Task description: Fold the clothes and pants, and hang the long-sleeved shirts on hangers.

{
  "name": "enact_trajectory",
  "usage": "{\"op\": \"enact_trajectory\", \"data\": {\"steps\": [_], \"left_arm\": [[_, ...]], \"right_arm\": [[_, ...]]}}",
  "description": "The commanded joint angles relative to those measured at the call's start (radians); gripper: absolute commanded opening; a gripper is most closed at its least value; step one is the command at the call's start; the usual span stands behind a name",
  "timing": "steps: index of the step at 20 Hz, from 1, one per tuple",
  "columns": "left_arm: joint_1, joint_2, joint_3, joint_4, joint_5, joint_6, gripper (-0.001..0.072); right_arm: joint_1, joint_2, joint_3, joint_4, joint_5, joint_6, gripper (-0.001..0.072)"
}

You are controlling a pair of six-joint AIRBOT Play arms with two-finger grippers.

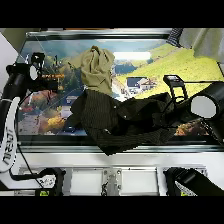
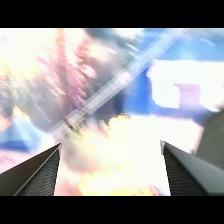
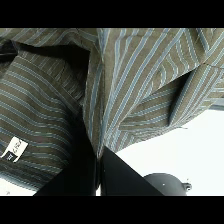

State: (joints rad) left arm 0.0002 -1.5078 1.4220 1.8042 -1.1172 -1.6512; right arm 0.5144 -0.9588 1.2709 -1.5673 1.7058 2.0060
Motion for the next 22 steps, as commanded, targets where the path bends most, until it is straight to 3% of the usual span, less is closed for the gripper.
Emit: {"op": "enact_trajectory", "data": {"steps": [1, 4, 9, 18, 19, 20, 21, 22], "left_arm": [[0.045, -0.19, 0.081, 0.109, 0.069, -0.007, 0.067], [0.065, -0.321, 0.145, 0.121, 0.116, -0.006, 0.067], [0.065, -0.469, 0.262, 0.186, 0.061, -0.007, 0.0671], [0.066, -0.499, 0.265, 0.193, 0.048, -0.06, 0.0669], [0.066, -0.499, 0.266, 0.193, 0.046, -0.074, 0.059], [0.066, -0.499, 0.266, 0.192, 0.043, -0.074, 0.0423], [0.066, -0.499, 0.266, 0.192, 0.043, -0.075, 0.0365], [0.066, -0.499, 0.266, 0.192, 0.043, -0.076, 0.0364]], "right_arm": [[0.0, -0.001, 0.0, 0.001, 0.0, 0.0, 0.0014], [0.0, -0.001, 0.0, 0.001, 0.0, 0.0, 0.0014], [0.0, -0.001, 0.0, 0.001, 0.0, 0.0, 0.0015], [0.0, 0.0, 0.0, 0.001, 0.0, 0.0, 0.0014], [0.0, 0.0, 0.0, 0.001, 0.0, 0.0, 0.0014], [0.0, -0.001, 0.0, 0.001, 0.0, 0.0, 0.0014], [0.0, -0.001, 0.0, 0.001, 0.0, 0.0, 0.0014], [0.0, -0.001, 0.0, 0.001, 0.0, 0.0, 0.0014]]}}
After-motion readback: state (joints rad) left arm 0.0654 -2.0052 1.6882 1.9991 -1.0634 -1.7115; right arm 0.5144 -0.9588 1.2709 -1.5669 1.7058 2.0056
